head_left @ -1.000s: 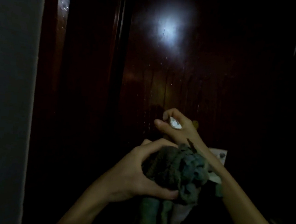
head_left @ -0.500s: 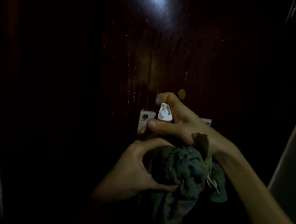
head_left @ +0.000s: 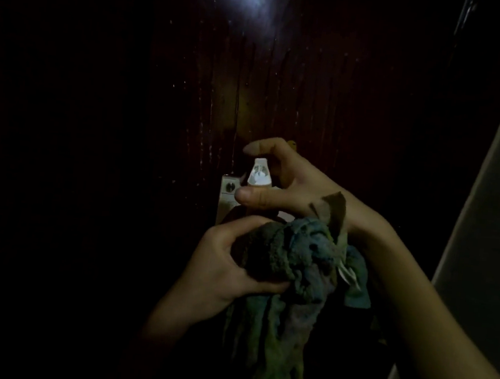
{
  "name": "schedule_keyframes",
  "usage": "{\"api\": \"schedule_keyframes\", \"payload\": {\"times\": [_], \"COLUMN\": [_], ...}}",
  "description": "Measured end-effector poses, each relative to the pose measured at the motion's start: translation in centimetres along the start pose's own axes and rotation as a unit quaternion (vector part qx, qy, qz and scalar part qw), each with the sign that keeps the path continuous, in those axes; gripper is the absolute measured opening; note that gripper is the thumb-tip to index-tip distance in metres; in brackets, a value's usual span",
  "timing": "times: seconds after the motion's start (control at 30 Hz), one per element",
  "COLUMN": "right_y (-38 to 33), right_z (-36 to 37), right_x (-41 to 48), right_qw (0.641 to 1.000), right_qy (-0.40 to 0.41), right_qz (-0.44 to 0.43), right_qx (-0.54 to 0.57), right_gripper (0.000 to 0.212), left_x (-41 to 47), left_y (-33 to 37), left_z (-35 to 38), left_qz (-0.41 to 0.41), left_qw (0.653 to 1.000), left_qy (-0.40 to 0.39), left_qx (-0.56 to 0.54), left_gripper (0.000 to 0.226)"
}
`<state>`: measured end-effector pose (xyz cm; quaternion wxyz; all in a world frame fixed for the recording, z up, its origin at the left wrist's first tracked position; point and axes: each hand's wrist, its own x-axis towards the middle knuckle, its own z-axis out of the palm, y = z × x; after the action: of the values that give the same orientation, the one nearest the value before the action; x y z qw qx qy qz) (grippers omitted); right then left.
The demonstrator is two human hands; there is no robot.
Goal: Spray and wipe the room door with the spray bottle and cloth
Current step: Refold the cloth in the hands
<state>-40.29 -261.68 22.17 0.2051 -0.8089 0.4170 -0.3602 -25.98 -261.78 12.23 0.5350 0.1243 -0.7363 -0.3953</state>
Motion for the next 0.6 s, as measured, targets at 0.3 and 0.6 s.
{"api": "schedule_keyframes", "payload": {"times": [0.3, 0.6], "right_y": [2.1, 6.6], "right_z": [2.3, 9.2], "right_x": [-9.0, -9.7], "right_qw": [0.999, 0.963], "right_qy": [0.025, 0.261], "right_qz": [0.015, -0.005], "right_qx": [-0.024, 0.071], "right_gripper": [0.109, 0.092], "left_x": [0.0, -0.5], "left_y": [-2.5, -3.5], "left_z": [-0.3, 1.5], "left_qz": [-0.067, -0.053], "left_qw": [0.99, 0.992], "left_qy": [0.089, 0.112], "left_qx": [-0.086, 0.016], "left_gripper": [0.049, 0.039]}}
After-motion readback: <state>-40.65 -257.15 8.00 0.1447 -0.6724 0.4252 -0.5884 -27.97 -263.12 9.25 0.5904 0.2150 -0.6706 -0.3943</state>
